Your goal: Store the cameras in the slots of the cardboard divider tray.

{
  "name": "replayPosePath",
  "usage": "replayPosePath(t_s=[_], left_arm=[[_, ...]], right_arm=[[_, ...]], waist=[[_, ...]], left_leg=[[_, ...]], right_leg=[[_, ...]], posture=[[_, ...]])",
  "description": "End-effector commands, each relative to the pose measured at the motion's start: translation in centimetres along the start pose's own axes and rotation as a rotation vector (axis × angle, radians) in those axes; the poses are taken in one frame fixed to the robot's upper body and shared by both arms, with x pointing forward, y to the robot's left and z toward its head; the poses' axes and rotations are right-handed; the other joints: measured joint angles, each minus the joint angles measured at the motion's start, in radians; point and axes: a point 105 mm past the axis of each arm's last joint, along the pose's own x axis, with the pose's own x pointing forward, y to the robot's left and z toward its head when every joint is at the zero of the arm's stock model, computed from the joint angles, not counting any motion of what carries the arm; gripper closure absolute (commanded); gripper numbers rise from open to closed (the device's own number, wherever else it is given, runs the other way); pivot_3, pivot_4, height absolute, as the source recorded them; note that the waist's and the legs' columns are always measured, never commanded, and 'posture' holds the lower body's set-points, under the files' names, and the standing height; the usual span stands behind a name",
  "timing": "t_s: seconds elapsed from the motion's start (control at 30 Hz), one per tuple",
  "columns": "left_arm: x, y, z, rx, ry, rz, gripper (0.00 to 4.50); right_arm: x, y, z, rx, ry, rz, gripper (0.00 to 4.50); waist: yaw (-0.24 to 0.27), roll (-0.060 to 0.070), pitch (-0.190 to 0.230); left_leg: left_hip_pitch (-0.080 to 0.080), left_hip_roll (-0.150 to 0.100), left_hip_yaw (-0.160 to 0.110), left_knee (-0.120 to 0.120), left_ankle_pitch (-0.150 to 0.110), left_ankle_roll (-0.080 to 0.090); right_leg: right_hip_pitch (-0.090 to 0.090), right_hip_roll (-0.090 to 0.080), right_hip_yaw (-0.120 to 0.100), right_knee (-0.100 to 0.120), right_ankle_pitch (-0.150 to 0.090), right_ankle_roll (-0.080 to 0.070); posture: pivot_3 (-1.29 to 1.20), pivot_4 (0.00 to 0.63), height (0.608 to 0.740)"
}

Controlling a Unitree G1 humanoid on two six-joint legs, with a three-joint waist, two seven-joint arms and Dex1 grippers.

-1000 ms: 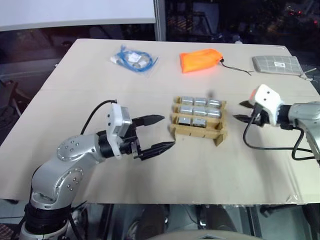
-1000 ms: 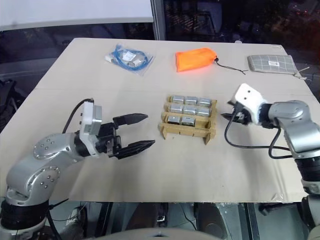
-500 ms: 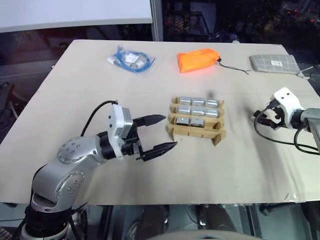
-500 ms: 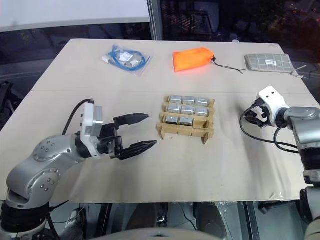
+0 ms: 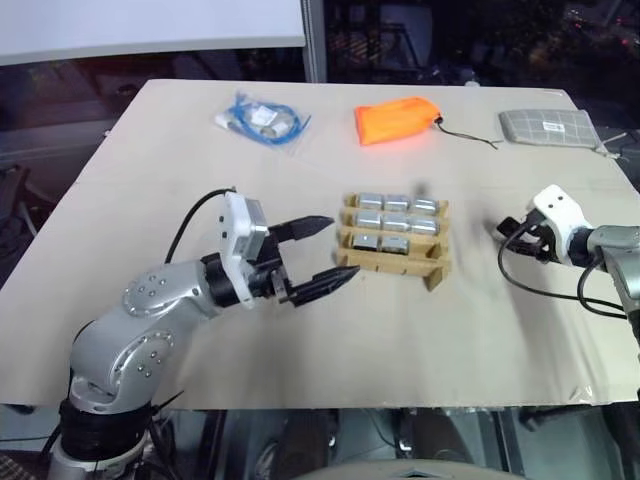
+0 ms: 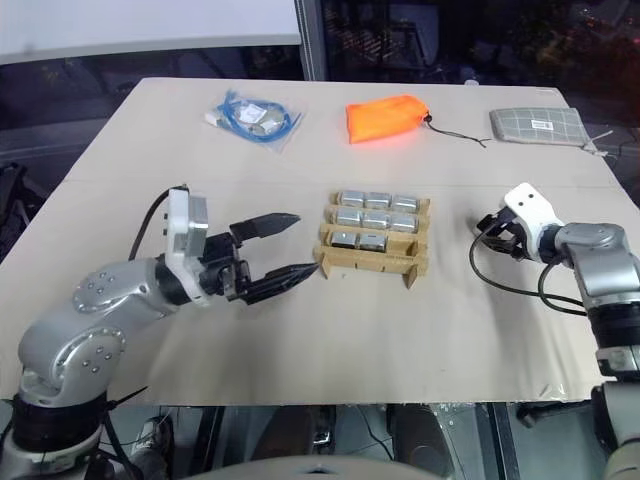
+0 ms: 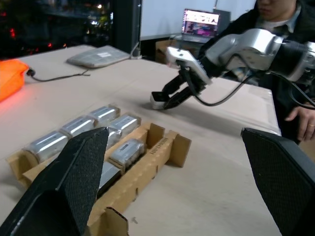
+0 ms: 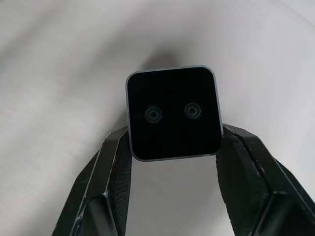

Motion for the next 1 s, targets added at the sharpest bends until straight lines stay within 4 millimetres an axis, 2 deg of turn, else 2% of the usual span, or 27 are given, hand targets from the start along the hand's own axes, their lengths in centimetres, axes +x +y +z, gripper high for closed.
replayPosePath(t_s=[0.03, 0.13, 0.2, 0.33, 0.43, 0.47, 0.57, 0.73, 0.8, 0.87, 1.0], left_arm=[[2.6, 0.7, 1.7, -0.254, -0.031, -0.053, 0.0], [4.7, 1.1, 2.5, -0.375, -0.034, -0.087, 0.0], [5.8, 1.2, 2.6, -0.422, -0.018, -0.106, 0.0], [6.9, 0.9, 2.5, -0.433, 0.028, -0.143, 0.0], [7.3, 1.0, 2.3, -0.442, 0.046, -0.153, 0.0], [7.6, 1.0, 2.2, -0.446, 0.05, -0.16, 0.39], [8.1, 1.0, 2.2, -0.456, 0.056, -0.175, 0.89], [8.6, 1.0, 2.2, -0.454, 0.065, -0.2, 3.12], [8.6, 1.0, 2.2, -0.451, 0.066, -0.204, 3.8], [8.7, 1.1, 2.3, -0.444, 0.065, -0.207, 3.79], [8.6, 1.4, 2.7, -0.402, 0.066, -0.215, 3.79]], right_arm=[[-3.4, 4.3, 8.5, -0.279, -0.306, 0.035, 2.54], [-4.3, 7.9, 11.0, -0.36, -0.397, 0.054, 2.54], [-4.8, 9.3, 12.3, -0.379, -0.449, 0.038, 2.54], [-5.5, 10.4, 14.1, -0.395, -0.519, -0.021, 2.54], [-5.7, 10.9, 14.6, -0.39, -0.535, -0.033, 2.54], [-5.7, 11.1, 14.7, -0.393, -0.537, -0.035, 2.54], [-5.9, 11.7, 15.0, -0.394, -0.544, -0.034, 2.54], [-6.0, 12.4, 15.3, -0.39, -0.554, -0.032, 2.54], [-6.0, 12.8, 15.3, -0.373, -0.558, -0.011, 2.54], [-6.2, 13.1, 15.4, -0.332, -0.571, 0.026, 2.54], [-6.4, 12.4, 15.5, -0.328, -0.568, -0.03, 0.72]], waist=[[0.008, 0.001, 0.001], [0.005, 0.001, 0.0], [0.004, -0.001, 0.0], [0.003, -0.001, 0.0], [0.004, -0.001, 0.0], [0.004, -0.001, 0.0], [0.005, -0.001, 0.0], [0.004, -0.001, 0.0], [0.004, -0.001, 0.0], [0.004, -0.001, 0.0], [0.004, -0.001, 0.0]], left_leg=[[0.0, 0.0, 0.0, 0.0, 0.0, 0.0], [-0.001, 0.0, -0.003, 0.001, 0.0, 0.0], [-0.001, -0.001, -0.002, 0.001, 0.0, -0.001], [-0.001, -0.001, -0.002, 0.002, 0.003, -0.005], [-0.001, -0.001, -0.002, 0.002, 0.003, -0.005], [-0.001, -0.002, -0.002, 0.002, 0.003, -0.005], [-0.001, -0.002, -0.002, 0.002, 0.003, -0.005], [-0.001, -0.002, -0.002, 0.002, 0.003, -0.005], [-0.001, -0.002, -0.002, 0.002, 0.003, -0.005], [-0.001, -0.002, -0.002, 0.002, 0.003, -0.005], [-0.001, -0.002, -0.002, 0.002, 0.003, -0.005]], right_leg=[[0.0, 0.0, 0.0, 0.0, 0.0, 0.0], [0.001, 0.0, -0.002, 0.0, 0.0, 0.0], [0.001, -0.001, -0.002, 0.0, 0.0, 0.0], [0.001, 0.0, -0.002, 0.0, 0.0, 0.0], [0.001, 0.0, -0.002, 0.0, 0.0, 0.0], [0.001, 0.0, -0.002, 0.0, 0.0, 0.0], [0.001, 0.0, -0.002, 0.0, 0.0, 0.0], [0.001, 0.0, -0.002, 0.0, 0.0, 0.0], [0.001, 0.0, -0.002, 0.0, 0.0, 0.0], [0.001, 0.0, -0.002, 0.0, 0.0, 0.0], [0.001, 0.0, -0.002, 0.0, 0.0, 0.0]], posture=[[0.0, 0.15, 0.74], [0.0, 0.15, 0.74], [0.0, 0.15, 0.74], [0.0, 0.15, 0.74], [0.0, 0.15, 0.74], [0.0, 0.15, 0.74], [0.0, 0.15, 0.74], [0.0, 0.15, 0.74], [0.0, 0.15, 0.74], [0.0, 0.15, 0.74], [0.0, 0.15, 0.74]])
